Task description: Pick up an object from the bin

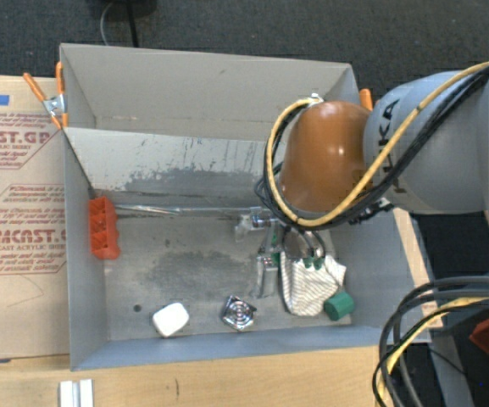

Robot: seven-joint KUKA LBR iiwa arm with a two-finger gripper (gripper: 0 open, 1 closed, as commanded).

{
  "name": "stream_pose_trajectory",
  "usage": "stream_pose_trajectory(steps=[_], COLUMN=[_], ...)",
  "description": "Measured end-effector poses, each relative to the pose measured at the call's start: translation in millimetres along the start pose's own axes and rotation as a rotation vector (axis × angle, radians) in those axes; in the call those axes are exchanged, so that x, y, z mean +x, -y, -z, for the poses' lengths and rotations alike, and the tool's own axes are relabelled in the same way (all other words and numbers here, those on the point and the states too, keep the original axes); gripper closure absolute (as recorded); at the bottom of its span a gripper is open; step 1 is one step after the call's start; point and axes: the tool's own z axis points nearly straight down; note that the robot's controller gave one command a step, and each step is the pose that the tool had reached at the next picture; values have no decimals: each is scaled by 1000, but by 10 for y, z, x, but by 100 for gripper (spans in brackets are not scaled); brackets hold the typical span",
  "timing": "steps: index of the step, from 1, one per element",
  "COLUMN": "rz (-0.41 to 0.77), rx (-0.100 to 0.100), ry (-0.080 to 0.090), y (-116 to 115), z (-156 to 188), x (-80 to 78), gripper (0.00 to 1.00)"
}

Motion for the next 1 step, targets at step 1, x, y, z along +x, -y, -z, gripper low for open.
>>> stream_pose_trajectory(steps=[1], rz=[-46], rx=[1], ry=[5], y=[320], z=[-78], x=[265], gripper=[0])
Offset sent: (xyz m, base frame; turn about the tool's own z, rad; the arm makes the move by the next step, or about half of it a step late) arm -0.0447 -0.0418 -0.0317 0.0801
